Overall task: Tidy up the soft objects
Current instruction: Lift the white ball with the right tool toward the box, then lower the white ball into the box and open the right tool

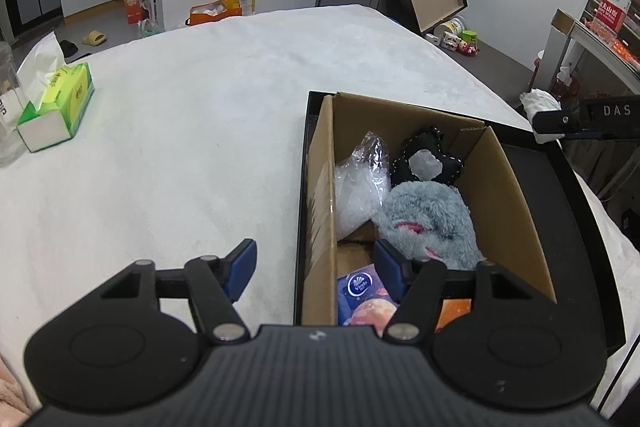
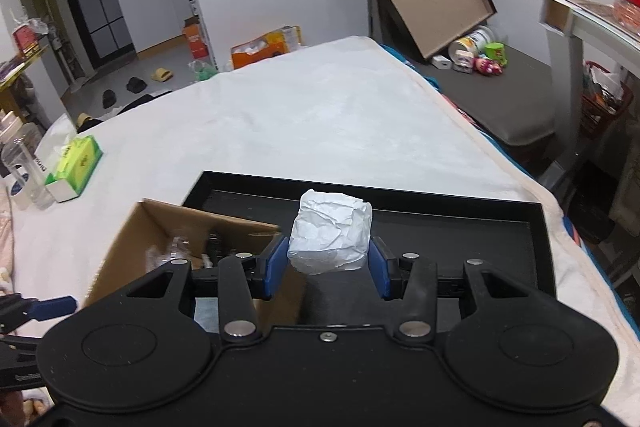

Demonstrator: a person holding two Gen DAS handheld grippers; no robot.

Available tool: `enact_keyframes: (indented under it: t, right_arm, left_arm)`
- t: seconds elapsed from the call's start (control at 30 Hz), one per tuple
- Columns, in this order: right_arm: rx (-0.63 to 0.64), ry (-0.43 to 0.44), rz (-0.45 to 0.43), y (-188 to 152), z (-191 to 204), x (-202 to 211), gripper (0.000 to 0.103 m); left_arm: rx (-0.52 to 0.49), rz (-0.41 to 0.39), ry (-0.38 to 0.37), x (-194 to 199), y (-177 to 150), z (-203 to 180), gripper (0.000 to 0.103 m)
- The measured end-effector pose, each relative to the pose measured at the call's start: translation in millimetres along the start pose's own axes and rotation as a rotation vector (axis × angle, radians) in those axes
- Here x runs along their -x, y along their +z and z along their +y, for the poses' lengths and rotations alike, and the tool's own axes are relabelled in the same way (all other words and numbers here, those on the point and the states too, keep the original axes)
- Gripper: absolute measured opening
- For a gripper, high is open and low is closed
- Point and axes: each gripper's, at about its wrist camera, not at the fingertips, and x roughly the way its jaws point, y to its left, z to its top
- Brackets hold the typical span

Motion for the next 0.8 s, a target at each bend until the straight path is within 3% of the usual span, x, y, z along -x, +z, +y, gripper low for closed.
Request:
enact_keyframes:
  t: [0.13, 0.5, 0.8]
  right_arm:
    - [0.018, 0.016, -0.002, 1, 14, 3, 0.043]
    - [0.072, 0.073, 0.006, -2, 56, 7, 0.043]
    - [0.117, 0.126, 0.031, -10, 93, 6, 0.044]
  left_arm:
    - [0.011, -0.004, -0.015, 1, -2, 4, 0.055]
    - [0.065, 0.042, -0.089, -2, -12, 14, 0.018]
    - [0.073, 0.047, -0.118, -1, -16, 17, 0.015]
